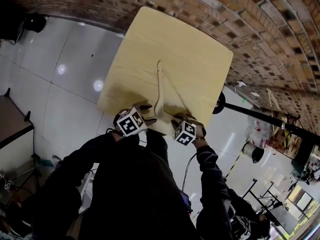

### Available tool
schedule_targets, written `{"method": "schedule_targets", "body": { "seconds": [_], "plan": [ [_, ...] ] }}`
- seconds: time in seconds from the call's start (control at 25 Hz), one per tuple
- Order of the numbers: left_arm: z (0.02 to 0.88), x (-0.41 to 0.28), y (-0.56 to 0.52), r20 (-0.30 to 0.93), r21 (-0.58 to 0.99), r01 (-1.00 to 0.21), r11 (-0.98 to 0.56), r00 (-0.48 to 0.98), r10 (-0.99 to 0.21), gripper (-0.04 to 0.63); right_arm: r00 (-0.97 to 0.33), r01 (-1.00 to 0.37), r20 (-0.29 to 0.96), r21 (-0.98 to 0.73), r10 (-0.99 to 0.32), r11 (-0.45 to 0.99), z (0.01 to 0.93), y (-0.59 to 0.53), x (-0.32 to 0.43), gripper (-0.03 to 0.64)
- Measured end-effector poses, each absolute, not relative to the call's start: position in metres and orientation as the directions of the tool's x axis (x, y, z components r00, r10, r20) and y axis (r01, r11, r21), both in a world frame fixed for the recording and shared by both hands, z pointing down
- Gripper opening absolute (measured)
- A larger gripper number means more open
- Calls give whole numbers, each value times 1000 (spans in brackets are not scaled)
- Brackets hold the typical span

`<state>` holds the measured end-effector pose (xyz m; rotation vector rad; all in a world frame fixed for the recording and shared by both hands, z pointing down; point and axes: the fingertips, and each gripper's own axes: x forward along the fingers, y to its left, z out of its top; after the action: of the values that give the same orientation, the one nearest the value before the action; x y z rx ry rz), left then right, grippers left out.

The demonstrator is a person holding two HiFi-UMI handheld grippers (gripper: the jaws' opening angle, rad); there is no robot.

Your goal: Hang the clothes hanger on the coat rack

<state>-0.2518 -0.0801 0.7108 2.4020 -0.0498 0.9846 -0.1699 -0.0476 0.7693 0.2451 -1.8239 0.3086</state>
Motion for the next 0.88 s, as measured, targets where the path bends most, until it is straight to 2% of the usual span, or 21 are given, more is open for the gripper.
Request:
{"method": "schedule_targets", "body": {
  "seconds": [0.24, 0.4, 0.48, 0.6, 0.72, 0.88],
  "plan": [
    [682, -269, -92, 637, 437, -213, -874, 759, 134, 239, -450, -469, 893, -248, 13, 848, 733, -50, -175, 97],
    [646, -284, -112, 579, 396, -170, -902, 809, 101, 239, -630, -529, 777, -429, 0, 732, 702, -51, -168, 97],
    [632, -289, -116, 558, 384, -120, -916, 820, 126, 239, -698, -527, 716, -505, -8, 683, 685, -51, -165, 97],
    [626, -289, -112, 565, 361, -14, -932, 798, 207, 239, -771, -514, 636, -592, -31, 621, 665, -47, -161, 97],
    [634, -277, -103, 635, 286, 112, -952, 722, 276, 242, -842, -475, 536, -679, -65, 560, 645, -37, -160, 97],
    [638, -242, -91, 752, 9, 391, -921, 604, 264, 315, -917, -350, 398, -761, -33, 546, 607, -14, -167, 97]
  ]
}}
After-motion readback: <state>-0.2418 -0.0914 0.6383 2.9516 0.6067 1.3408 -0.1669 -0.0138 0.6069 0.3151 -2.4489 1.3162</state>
